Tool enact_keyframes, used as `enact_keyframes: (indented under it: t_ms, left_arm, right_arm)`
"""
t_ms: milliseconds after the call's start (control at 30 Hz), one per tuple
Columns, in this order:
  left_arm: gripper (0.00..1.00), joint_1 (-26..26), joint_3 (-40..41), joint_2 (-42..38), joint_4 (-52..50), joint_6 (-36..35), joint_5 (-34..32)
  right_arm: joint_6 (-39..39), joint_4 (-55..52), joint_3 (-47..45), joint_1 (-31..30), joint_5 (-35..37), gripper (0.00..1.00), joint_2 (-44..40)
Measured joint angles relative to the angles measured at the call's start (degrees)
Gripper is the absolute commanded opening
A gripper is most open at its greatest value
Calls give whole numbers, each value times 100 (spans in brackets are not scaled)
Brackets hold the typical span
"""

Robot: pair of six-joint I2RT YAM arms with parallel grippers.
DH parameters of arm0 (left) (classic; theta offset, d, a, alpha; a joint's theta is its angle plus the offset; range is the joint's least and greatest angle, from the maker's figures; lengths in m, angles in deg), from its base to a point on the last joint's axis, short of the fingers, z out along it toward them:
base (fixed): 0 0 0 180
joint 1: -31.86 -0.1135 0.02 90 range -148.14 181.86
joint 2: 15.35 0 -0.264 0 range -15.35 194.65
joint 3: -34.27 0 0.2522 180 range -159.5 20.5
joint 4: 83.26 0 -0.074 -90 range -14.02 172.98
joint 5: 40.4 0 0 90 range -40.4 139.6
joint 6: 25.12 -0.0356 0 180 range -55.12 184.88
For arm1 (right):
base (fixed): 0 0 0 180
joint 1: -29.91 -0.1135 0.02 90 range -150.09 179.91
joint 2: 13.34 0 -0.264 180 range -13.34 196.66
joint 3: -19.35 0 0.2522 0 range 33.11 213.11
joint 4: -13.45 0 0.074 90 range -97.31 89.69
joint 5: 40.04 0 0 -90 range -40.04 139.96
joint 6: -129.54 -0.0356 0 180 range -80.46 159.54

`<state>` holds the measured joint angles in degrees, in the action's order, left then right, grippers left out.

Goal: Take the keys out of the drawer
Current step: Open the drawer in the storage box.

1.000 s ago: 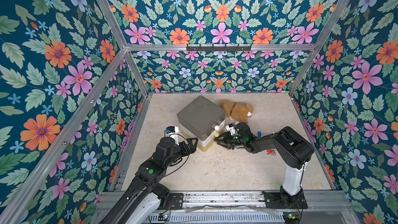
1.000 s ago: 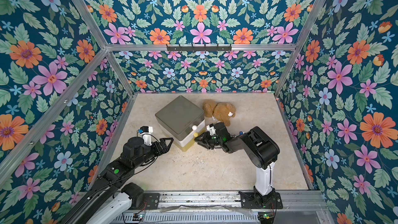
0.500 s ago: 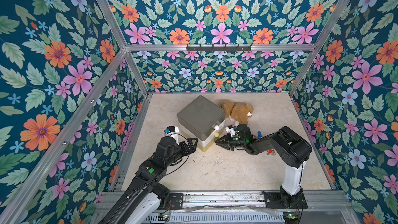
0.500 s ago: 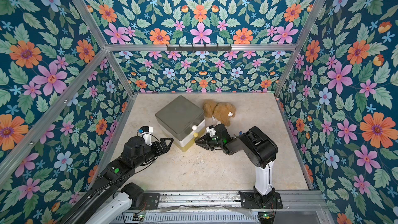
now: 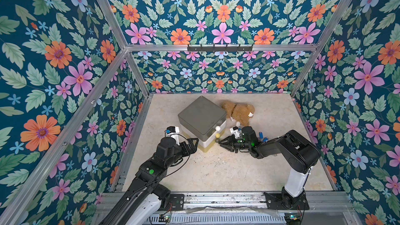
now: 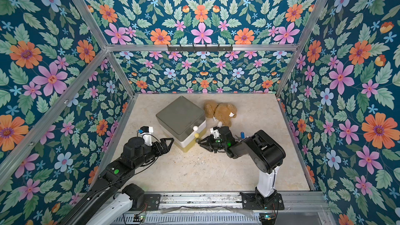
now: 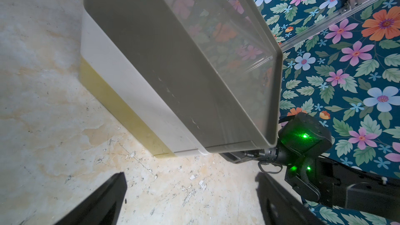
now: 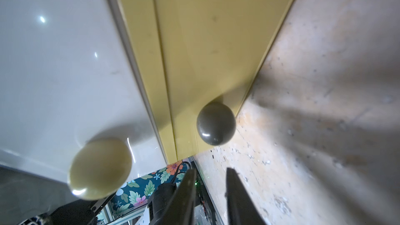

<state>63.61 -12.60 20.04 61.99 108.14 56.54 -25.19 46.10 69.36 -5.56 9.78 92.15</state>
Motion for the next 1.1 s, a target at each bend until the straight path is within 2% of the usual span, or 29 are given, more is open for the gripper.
enact_keyframes:
  t_ms: [100, 567, 1033, 1100]
  left_arm:
    - [99, 0, -17, 50, 0, 0, 0]
    - [99, 0, -122, 116, -70, -28, -68]
    - [99, 0, -164, 188, -155, -63, -81]
    - [99, 0, -164, 177, -173, -68, -83]
  right_arm:
    - [0, 4, 63, 0, 4, 43, 35]
    - [37, -20, 557, 48, -24, 44, 540]
    - [-15, 177, 640, 50, -39, 32, 756]
    - [-57, 269, 621, 52, -46, 27, 776]
